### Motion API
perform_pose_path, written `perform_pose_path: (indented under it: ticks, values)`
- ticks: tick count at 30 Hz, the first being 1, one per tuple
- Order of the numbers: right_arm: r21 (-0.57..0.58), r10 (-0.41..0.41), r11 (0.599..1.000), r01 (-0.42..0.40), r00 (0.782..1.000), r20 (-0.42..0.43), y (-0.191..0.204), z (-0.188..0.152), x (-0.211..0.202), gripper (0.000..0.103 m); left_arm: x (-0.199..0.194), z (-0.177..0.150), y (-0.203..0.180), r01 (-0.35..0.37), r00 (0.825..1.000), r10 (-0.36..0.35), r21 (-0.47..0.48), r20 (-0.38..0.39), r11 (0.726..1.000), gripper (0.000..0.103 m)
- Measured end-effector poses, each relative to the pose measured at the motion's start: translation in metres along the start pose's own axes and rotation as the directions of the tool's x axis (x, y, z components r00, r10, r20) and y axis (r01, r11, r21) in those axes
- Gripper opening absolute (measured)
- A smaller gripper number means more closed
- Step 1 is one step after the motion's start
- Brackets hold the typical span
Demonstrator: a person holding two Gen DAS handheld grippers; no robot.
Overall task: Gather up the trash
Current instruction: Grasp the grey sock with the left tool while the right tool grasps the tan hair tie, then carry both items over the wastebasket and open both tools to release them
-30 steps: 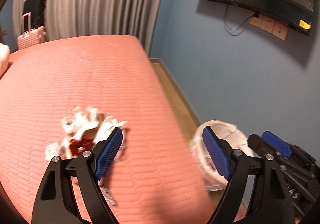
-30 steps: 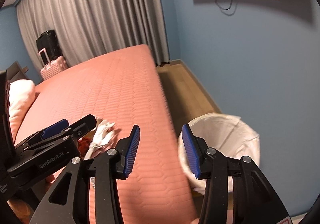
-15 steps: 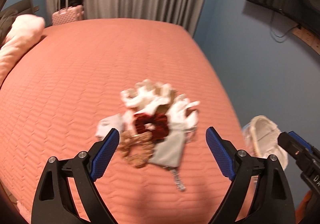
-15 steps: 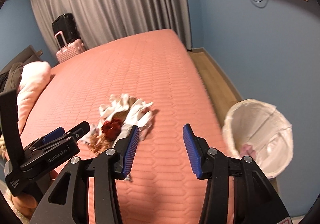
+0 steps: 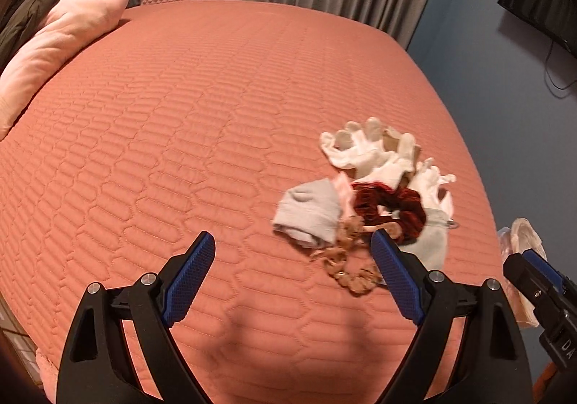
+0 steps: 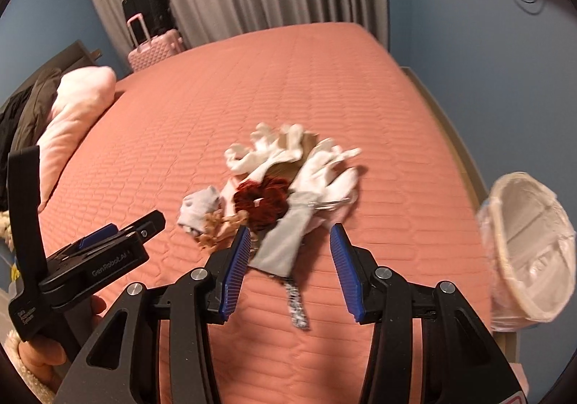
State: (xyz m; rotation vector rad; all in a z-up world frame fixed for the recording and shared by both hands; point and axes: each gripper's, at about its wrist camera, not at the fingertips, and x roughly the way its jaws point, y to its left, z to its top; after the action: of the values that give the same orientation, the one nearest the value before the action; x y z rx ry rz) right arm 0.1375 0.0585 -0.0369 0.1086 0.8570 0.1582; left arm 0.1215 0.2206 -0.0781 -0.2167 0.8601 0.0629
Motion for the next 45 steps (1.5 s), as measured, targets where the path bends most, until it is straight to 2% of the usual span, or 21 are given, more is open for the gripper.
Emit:
perform_pose_path:
  ticks: [10, 17, 20, 24, 28, 30, 31, 33, 35, 37, 39, 45]
  values:
    - [-0.033, 0.036, 0.999, -0.04, 0.994, -0.101, 0.033, 0.001, 0.068, 0.046, 0.033, 0.008, 0.028, -0.01, 0.999, 0.008, -0.048, -0.048, 0.999, 0.084]
    - [-0.029, 0.037, 0.999, -0.043, 0.986, -0.16, 0.044, -0.003, 0.107, 0.046, 0.053, 0.017, 0.031, 0.03, 0.996, -0.037, -0.085, -0.08, 0.996, 0.084]
    - [-0.02, 0.04, 0.999, -0.044, 0.983, -0.181, 0.043, -0.005, 0.119, 0.039, 0.063, 0.019, 0.028, 0.046, 0.994, -0.054, -0.092, -0.095, 0.995, 0.085]
    - [-0.006, 0.043, 0.999, -0.045, 0.976, -0.214, 0.039, -0.01, 0.132, 0.019, 0.074, 0.019, 0.021, 0.075, 0.99, -0.086, -0.098, -0.115, 0.992, 0.084]
    - [0.011, 0.049, 0.999, -0.048, 0.974, -0.223, 0.032, -0.016, 0.135, 0.015, 0.084, 0.017, 0.013, 0.096, 0.985, -0.107, -0.088, -0.132, 0.991, 0.083]
    - [0.019, 0.06, 0.998, -0.057, 0.974, -0.22, 0.03, -0.017, 0.132, 0.014, 0.087, 0.016, 0.01, 0.112, 0.982, -0.123, -0.087, -0.14, 0.99, 0.073]
    - [0.019, 0.062, 0.998, -0.059, 0.974, -0.217, 0.028, -0.018, 0.13, 0.014, 0.091, 0.015, 0.01, 0.13, 0.977, -0.143, -0.09, -0.157, 0.987, 0.064]
    - [0.018, 0.065, 0.998, -0.062, 0.976, -0.207, 0.026, -0.018, 0.121, 0.014, 0.094, 0.014, 0.008, 0.152, 0.969, -0.17, -0.108, -0.178, 0.982, 0.058]
    - [0.026, 0.072, 0.997, -0.068, 0.978, -0.195, 0.022, -0.019, 0.111, 0.013, 0.092, 0.013, 0.008, 0.163, 0.968, -0.184, -0.127, -0.171, 0.978, 0.045]
    - [0.038, 0.08, 0.997, -0.074, 0.98, -0.184, 0.021, -0.018, 0.105, 0.013, 0.086, 0.012, 0.007, 0.168, 0.968, -0.186, -0.118, -0.166, 0.979, 0.039]
    - [0.045, 0.083, 0.996, -0.076, 0.983, -0.166, 0.02, -0.016, 0.096, 0.013, 0.076, 0.011, 0.006, 0.17, 0.97, -0.186, -0.109, -0.156, 0.979, 0.036]
    - [0.063, 0.086, 0.995, -0.08, 0.993, -0.086, 0.009, -0.004, 0.058, 0.013, 0.043, 0.016, -0.012, 0.17, 0.979, -0.176, -0.057, -0.101, 0.984, 0.034]
